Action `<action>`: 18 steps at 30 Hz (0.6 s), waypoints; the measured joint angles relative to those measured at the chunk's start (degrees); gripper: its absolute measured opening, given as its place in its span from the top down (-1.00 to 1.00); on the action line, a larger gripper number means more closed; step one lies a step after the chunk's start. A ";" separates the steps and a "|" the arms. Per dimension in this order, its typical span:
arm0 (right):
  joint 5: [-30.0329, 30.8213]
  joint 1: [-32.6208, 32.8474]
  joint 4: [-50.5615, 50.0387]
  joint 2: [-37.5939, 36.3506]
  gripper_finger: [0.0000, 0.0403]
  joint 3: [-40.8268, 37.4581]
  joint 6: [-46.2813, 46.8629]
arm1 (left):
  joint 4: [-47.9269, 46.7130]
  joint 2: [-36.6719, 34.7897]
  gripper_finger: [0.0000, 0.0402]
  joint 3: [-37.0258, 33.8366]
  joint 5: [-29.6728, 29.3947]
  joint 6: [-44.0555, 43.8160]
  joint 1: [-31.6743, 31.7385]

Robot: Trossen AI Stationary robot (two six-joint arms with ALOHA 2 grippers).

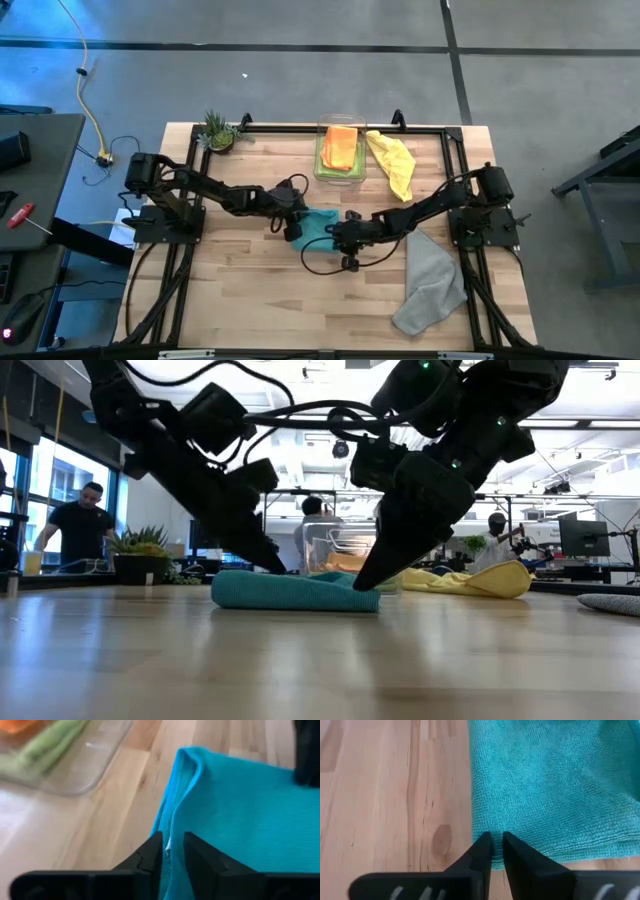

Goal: Fold microfiber towels
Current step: Fold the blue microfiber cloth

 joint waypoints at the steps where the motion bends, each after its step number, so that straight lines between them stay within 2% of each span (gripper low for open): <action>1: -0.02 -0.02 0.00 0.00 0.78 0.00 0.01 | -0.38 -0.66 0.59 0.00 0.04 0.35 0.00; 6: -0.02 -0.02 -0.39 -0.03 0.51 0.74 0.25 | -3.56 -6.06 0.40 -0.02 0.57 1.55 0.00; 9: 0.05 -0.02 -1.00 -1.47 0.38 1.31 -2.01 | -5.39 -8.66 0.38 -0.33 2.64 1.00 -0.60; 11: 0.72 -0.02 -1.62 -3.32 0.37 1.46 -3.75 | -4.99 -9.07 0.41 -0.80 3.71 -0.14 -2.12; 14: 2.45 -0.10 -4.40 -7.29 0.46 1.42 -7.16 | -4.00 -9.18 0.53 -2.67 3.58 -0.51 -5.36; 18: 1.98 -1.92 -5.94 -13.86 0.78 -1.64 -10.99 | 4.33 -9.20 0.73 -7.05 2.14 -2.37 -8.84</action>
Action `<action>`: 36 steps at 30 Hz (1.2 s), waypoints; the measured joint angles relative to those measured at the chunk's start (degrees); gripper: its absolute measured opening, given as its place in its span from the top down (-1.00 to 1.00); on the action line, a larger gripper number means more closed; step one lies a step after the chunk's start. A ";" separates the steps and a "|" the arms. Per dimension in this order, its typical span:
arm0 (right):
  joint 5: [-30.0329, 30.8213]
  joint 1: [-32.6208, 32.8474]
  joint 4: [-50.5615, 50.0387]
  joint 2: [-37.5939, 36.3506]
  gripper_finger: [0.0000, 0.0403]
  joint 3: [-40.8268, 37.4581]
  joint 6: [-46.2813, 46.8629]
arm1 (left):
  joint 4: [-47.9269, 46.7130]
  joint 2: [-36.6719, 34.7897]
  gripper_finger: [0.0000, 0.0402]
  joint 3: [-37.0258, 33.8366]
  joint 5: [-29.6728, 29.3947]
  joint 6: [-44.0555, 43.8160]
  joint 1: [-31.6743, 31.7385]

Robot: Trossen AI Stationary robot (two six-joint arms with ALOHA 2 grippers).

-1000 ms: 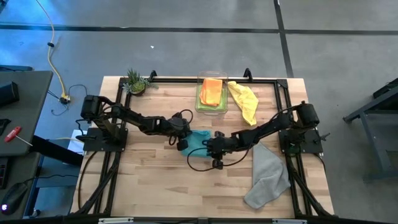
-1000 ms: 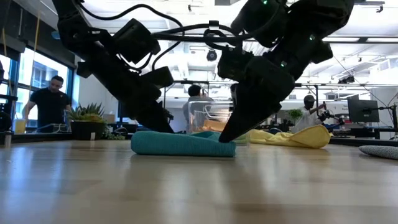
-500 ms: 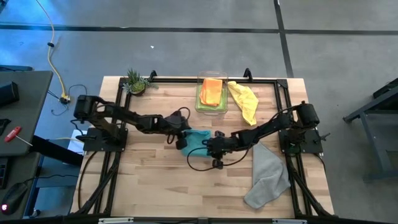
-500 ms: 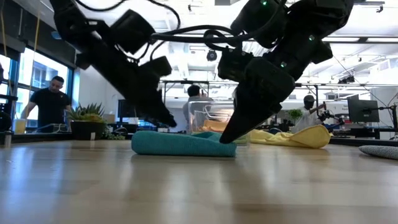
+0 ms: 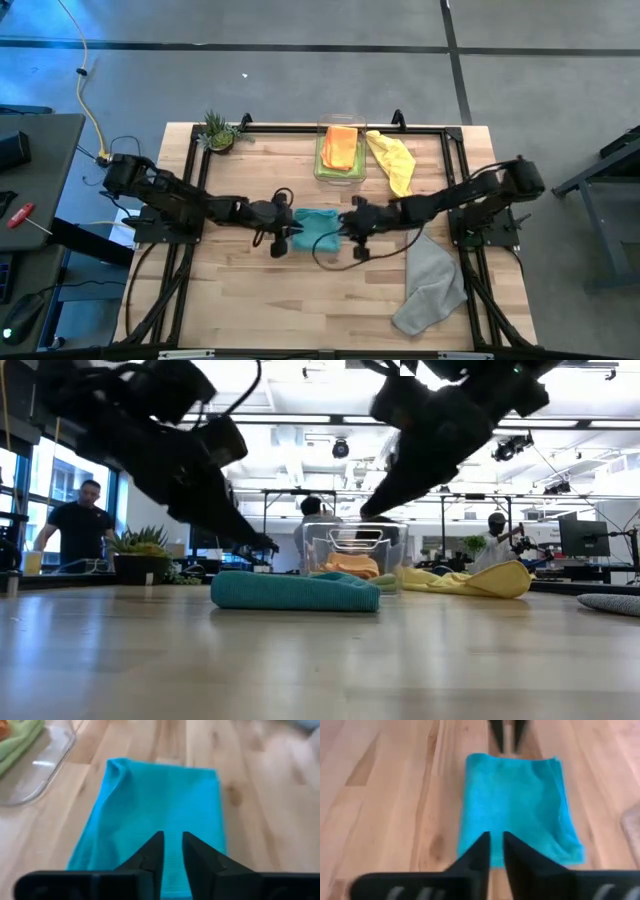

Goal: Fold microfiber towels
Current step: Fold the blue microfiber cloth

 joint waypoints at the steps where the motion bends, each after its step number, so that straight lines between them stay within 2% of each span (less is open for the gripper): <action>1: -1.36 -0.95 1.01 -1.38 0.88 -1.47 -0.40 | 3.26 0.00 0.78 -1.13 -0.03 -0.84 -0.64; 3: -5.28 -3.15 6.69 -2.96 0.96 -5.20 -0.50 | 9.80 0.00 0.88 -3.10 -0.02 -2.23 -1.72; 7: -8.80 -6.74 22.29 -1.47 0.93 -12.61 1.75 | 19.23 1.26 0.98 -4.43 0.17 -4.68 -4.09; 10: -8.76 -7.91 32.83 2.58 0.99 -14.93 1.79 | 19.64 3.26 0.97 -3.51 -0.99 -4.65 -5.67; 13: -8.73 -8.47 37.86 7.38 0.97 -14.30 1.79 | 19.75 6.42 0.98 -2.60 -2.72 -4.63 -6.56; 21: -4.73 -10.11 38.36 15.78 1.00 -9.55 2.08 | 19.63 12.46 0.99 -1.76 -5.57 -6.72 -7.27; 31: 2.67 -11.31 29.76 16.07 1.00 -8.20 5.99 | 19.69 18.04 1.00 -0.36 -6.63 -6.74 -8.33; 36: 3.60 -11.16 28.59 16.07 1.00 -8.20 7.47 | 18.75 17.80 1.00 -0.46 -7.24 -6.34 -8.62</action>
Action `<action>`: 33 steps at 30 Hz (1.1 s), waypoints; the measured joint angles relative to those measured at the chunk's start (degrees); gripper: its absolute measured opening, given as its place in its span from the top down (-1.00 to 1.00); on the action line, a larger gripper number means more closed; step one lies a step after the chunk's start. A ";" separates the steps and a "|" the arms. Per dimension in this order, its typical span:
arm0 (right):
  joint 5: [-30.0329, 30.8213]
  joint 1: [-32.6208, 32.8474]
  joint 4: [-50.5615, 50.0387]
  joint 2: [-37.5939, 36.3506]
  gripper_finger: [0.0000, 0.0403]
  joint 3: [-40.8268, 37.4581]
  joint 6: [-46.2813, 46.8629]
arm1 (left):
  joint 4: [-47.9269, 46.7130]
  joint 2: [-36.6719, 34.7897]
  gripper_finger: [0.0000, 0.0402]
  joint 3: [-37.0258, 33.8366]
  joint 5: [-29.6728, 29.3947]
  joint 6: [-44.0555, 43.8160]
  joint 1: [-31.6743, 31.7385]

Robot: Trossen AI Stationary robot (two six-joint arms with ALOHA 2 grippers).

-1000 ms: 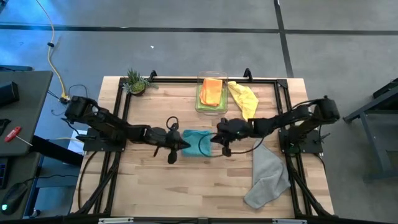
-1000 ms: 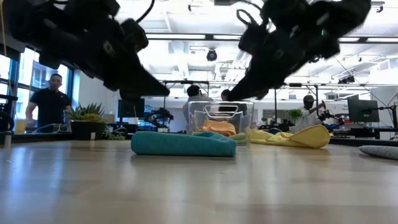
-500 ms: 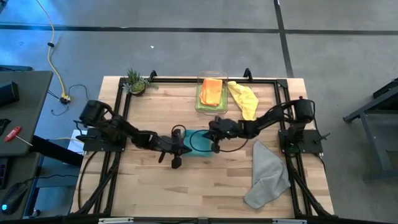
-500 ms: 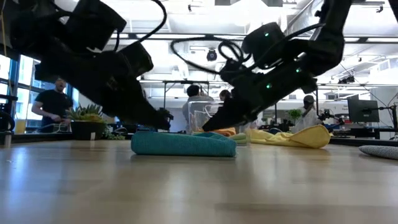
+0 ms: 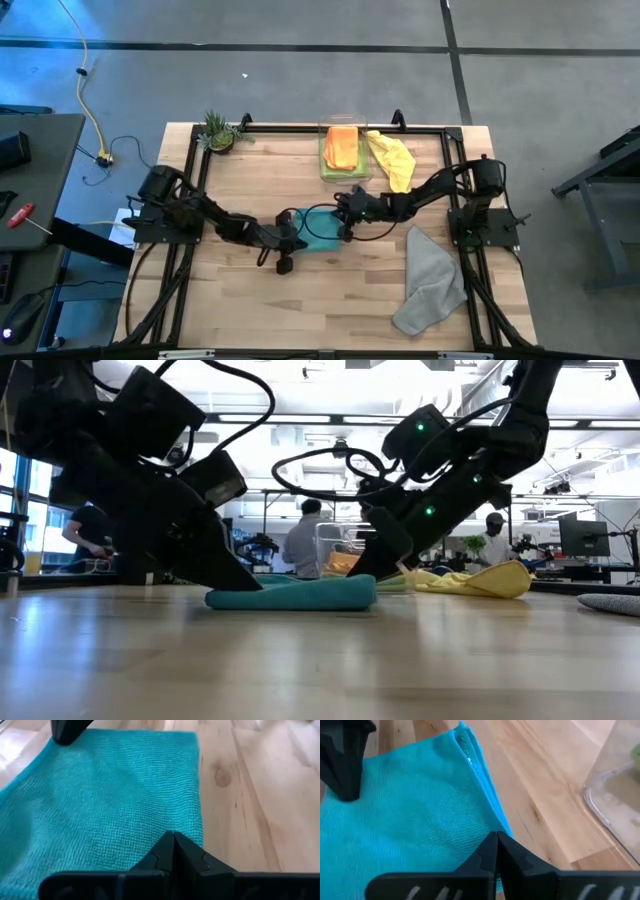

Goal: Fold microfiber towels
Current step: Fold the blue microfiber cloth

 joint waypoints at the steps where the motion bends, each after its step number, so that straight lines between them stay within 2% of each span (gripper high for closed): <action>1: 0.16 0.15 -0.16 0.00 1.00 0.00 0.20 | -0.51 -0.38 1.00 -0.03 -0.03 0.18 0.00; 13: 4.05 2.10 -0.55 -0.51 1.00 -0.15 2.21 | -8.07 -6.46 1.00 -0.03 1.95 2.74 -0.02; 21: 5.66 2.98 -2.83 -6.30 1.00 -0.15 0.79 | -9.96 -11.10 1.00 -0.13 3.28 3.84 0.02; 25: 5.80 4.81 -5.85 -10.47 1.00 -0.15 -1.79 | -6.87 -12.12 1.00 -3.25 7.31 4.14 1.82; 27: 5.66 6.20 -6.08 -11.76 1.00 -0.15 -2.25 | -1.27 -12.18 1.00 -5.98 8.37 2.71 3.35; 30: 4.80 8.45 -4.92 -11.80 1.00 -0.15 -1.79 | 7.85 -12.25 1.00 -10.17 10.35 0.55 5.69; 33: 3.59 10.77 0.06 -9.60 1.00 -0.15 -1.59 | 12.15 -12.25 1.00 -11.72 10.83 0.26 7.45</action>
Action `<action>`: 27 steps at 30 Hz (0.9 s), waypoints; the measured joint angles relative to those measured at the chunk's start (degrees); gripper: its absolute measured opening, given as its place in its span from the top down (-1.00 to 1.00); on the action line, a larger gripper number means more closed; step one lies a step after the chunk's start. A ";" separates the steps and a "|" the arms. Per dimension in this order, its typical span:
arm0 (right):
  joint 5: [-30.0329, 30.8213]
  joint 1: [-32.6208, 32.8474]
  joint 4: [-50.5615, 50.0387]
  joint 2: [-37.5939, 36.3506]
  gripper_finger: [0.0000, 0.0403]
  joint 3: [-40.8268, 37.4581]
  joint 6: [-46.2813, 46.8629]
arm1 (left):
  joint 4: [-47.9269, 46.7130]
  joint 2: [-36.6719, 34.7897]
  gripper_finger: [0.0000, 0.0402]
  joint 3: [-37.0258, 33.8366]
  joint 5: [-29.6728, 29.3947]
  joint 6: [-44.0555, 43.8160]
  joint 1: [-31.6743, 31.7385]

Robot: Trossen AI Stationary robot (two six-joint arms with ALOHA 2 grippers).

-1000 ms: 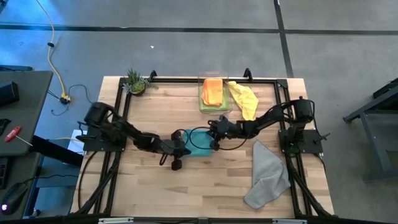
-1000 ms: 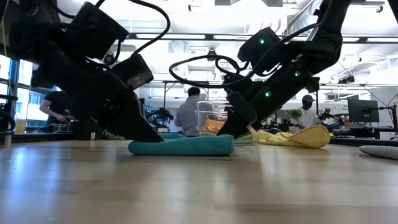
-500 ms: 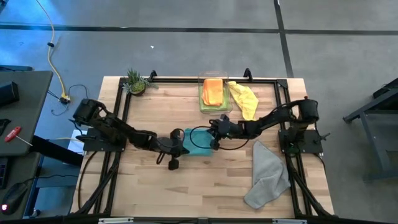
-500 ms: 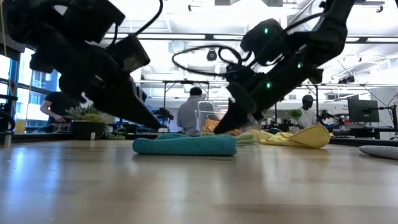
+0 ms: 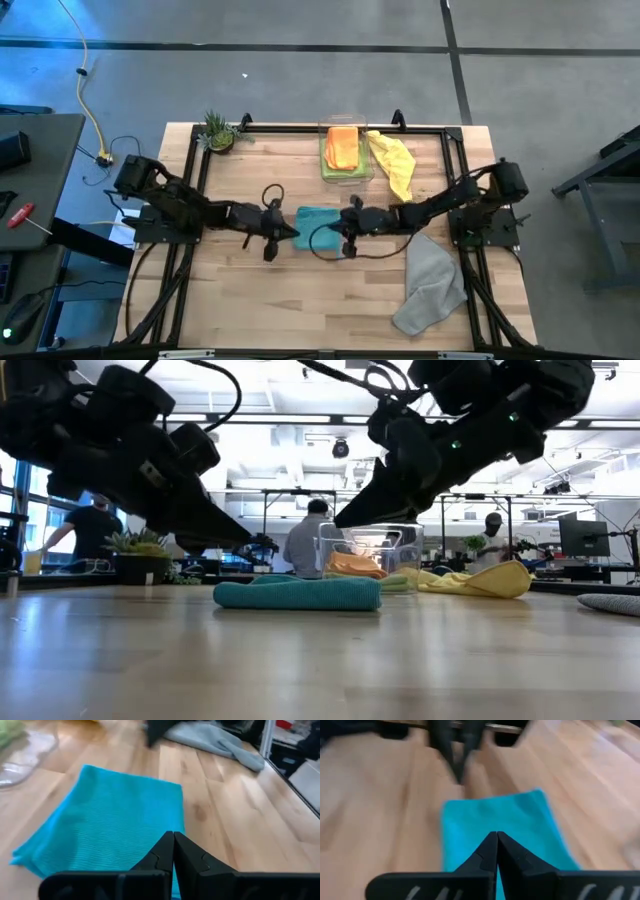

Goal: Fold microfiber towels
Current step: Fold the blue microfiber cloth

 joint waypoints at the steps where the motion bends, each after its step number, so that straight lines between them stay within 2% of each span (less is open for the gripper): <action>1: -0.04 0.75 2.44 1.19 1.00 0.00 0.24 | 0.05 0.00 1.00 -0.03 0.04 0.04 0.54; 6: -0.43 2.68 12.96 7.98 1.00 0.02 1.76 | -0.13 0.67 1.00 0.71 0.02 1.56 2.46; 10: -0.68 2.98 17.29 12.52 1.00 0.01 3.26 | -0.38 0.68 1.00 0.91 0.02 2.78 3.36; 16: -0.99 2.99 16.72 14.37 1.00 0.00 4.49 | -1.13 0.77 1.00 0.91 -0.93 4.57 4.40; 20: -3.86 2.99 16.30 14.37 1.00 0.00 4.97 | -1.38 1.93 1.00 1.03 -2.73 5.45 4.40; 27: -6.68 3.58 12.81 14.37 1.00 0.01 6.02 | -1.28 6.19 1.00 4.98 -1.65 6.34 4.26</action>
